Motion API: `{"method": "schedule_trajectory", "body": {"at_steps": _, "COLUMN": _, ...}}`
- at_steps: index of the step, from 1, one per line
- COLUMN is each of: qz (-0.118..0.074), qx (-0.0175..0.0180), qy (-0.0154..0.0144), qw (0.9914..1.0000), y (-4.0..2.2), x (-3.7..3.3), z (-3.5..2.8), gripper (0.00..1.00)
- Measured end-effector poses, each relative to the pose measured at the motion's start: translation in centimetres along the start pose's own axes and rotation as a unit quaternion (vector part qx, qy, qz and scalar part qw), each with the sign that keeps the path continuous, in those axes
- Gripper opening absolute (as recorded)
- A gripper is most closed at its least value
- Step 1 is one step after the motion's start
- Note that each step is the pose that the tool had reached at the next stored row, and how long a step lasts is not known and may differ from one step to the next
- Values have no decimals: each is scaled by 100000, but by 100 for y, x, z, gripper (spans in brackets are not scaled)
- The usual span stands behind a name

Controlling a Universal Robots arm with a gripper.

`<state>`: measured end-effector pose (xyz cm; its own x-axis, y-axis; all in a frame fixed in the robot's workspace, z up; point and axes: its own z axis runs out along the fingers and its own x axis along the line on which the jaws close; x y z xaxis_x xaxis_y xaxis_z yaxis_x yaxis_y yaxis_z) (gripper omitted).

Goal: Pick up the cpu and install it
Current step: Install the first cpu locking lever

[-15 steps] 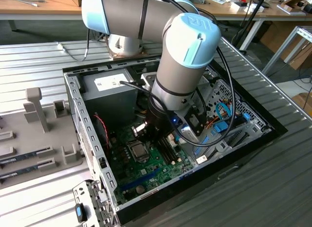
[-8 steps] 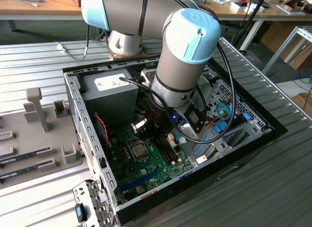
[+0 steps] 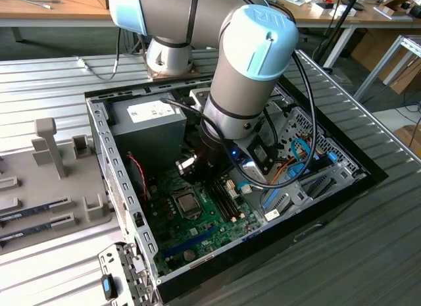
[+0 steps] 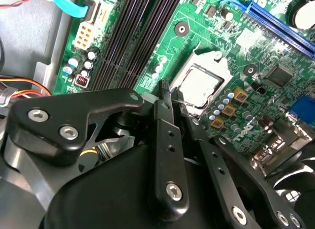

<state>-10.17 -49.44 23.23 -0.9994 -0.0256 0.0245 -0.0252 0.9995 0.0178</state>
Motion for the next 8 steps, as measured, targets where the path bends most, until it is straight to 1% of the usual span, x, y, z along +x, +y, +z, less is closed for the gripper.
{"method": "schedule_trajectory", "body": {"at_steps": 5, "qz": 22, "qx": -395, "qy": -10, "qw": 99999, "y": 50, "x": -1, "z": -10, "gripper": 18}}
{"method": "schedule_trajectory", "body": {"at_steps": 8, "qz": 11, "qx": -792, "qy": -15, "qw": 99997, "y": 79, "x": -1, "z": -13, "gripper": 18}}
